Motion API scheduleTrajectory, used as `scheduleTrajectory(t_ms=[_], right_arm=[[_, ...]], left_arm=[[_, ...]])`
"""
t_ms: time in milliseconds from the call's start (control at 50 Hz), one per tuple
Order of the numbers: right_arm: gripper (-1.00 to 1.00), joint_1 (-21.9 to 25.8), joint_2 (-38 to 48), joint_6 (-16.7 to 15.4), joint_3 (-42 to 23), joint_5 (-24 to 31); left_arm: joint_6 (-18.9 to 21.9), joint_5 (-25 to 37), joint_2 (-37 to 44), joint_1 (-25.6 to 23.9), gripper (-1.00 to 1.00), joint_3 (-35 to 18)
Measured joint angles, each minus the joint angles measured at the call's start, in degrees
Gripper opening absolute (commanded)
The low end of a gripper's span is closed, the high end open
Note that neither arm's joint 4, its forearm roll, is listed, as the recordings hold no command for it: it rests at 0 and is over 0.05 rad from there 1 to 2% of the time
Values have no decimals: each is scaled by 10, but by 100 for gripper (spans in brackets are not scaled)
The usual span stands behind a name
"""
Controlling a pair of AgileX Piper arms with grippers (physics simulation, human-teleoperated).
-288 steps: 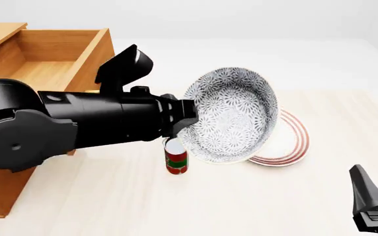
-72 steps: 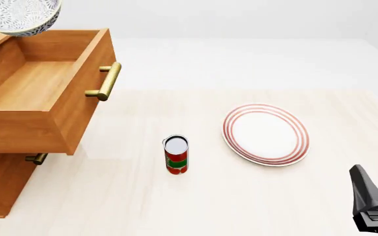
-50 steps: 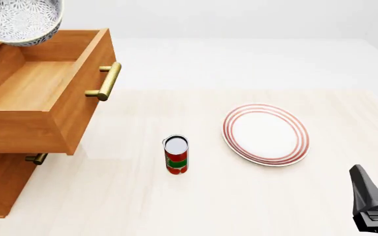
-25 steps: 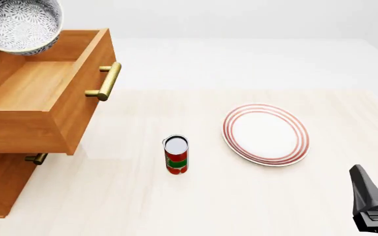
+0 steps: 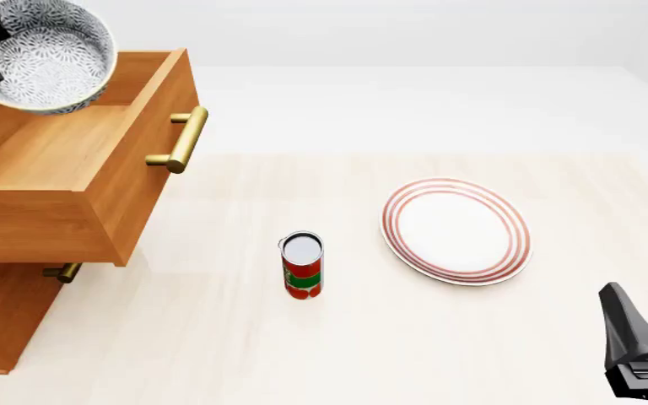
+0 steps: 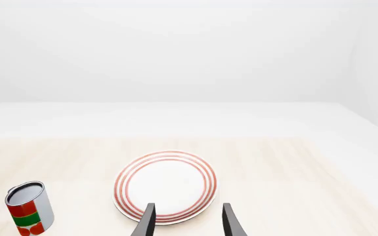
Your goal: Put the bowl in the top drawer of the cabinet.
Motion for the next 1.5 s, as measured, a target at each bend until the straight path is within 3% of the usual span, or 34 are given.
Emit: scheduleTrajectory(t_ms=[700, 1500], right_arm=[[100, 0, 0, 0, 0, 0], [100, 0, 0, 0, 0, 0]], left_arm=[[7, -23, 15, 9, -100, 30], [31, -33, 58, 20, -100, 15]])
